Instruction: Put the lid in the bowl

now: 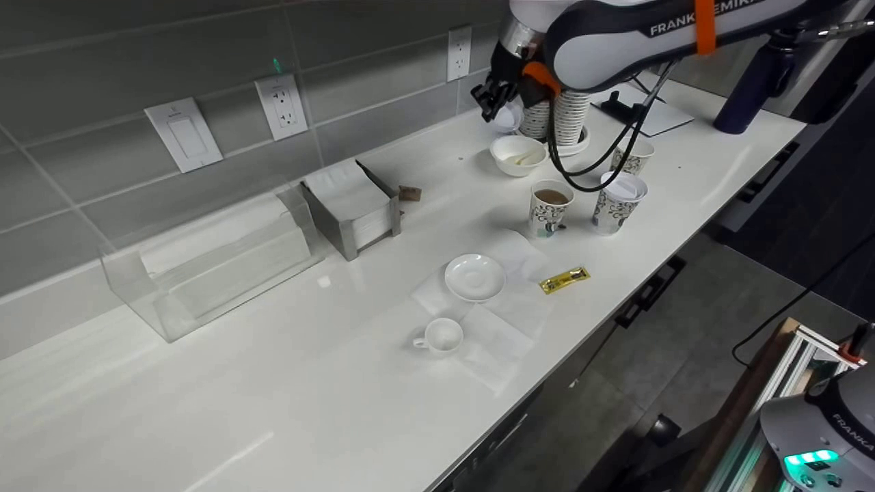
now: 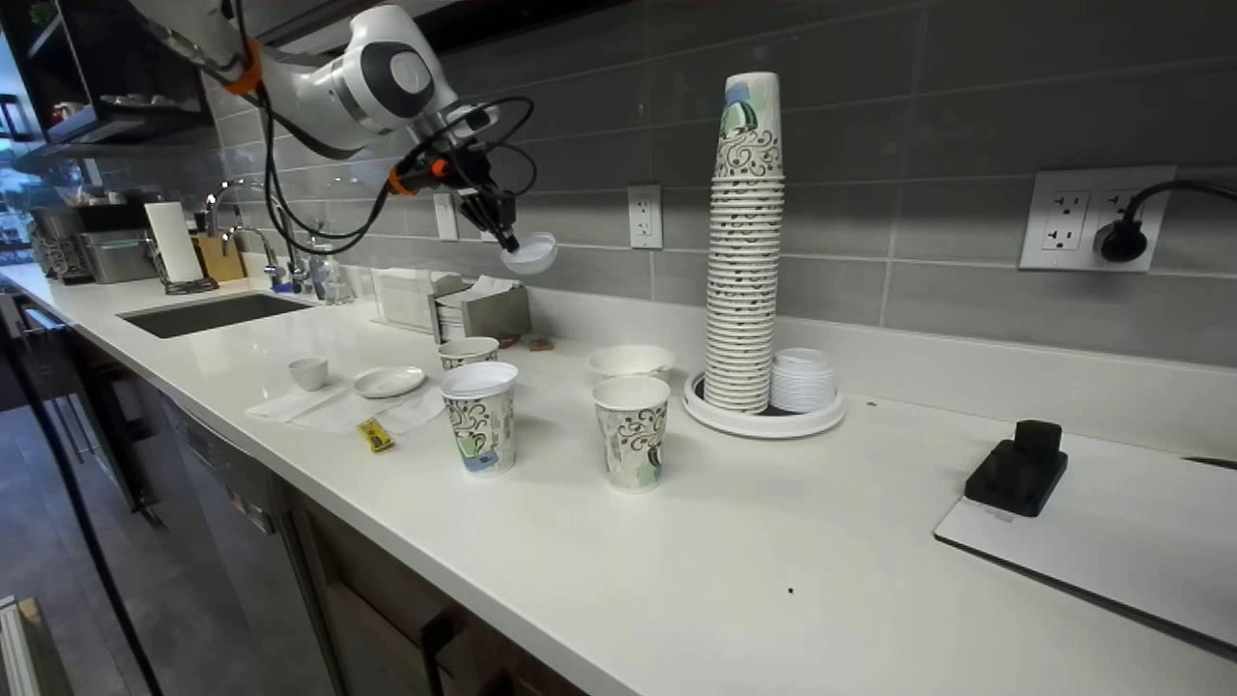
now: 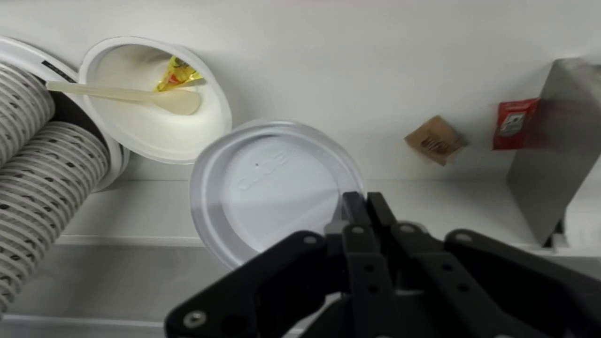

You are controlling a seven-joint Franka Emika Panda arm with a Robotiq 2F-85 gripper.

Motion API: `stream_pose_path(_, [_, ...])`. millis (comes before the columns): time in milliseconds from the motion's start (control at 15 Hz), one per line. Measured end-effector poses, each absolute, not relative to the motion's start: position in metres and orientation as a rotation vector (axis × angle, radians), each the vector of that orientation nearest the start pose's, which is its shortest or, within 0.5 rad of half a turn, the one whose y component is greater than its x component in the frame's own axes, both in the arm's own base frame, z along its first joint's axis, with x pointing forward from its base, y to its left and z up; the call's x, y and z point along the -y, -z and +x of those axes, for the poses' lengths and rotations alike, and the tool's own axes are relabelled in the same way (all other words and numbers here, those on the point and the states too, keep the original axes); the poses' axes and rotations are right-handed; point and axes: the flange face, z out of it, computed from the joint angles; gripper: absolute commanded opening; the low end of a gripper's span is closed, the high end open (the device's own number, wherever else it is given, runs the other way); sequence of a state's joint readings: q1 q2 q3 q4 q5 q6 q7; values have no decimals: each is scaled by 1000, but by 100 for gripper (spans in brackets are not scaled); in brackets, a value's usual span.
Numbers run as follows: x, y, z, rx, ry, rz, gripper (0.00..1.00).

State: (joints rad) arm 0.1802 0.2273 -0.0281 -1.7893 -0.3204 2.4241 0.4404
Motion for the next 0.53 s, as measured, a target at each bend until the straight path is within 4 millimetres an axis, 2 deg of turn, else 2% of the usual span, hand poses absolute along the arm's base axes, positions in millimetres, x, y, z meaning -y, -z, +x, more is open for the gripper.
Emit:
stream_pose_path(200, [-49, -458, 666, -272, 875, -3163, 1])
stream_pose_path(267, [-35, -452, 670, -318, 897, -3158, 6])
stream_pose_path(333, [-27, -446, 672, -331, 893, -3164, 6])
stream_pose_path(400, [-25, -444, 673, -333, 888, -3167, 1])
stream_pose_path(533, [-29, -445, 672, -323, 889, -3165, 1])
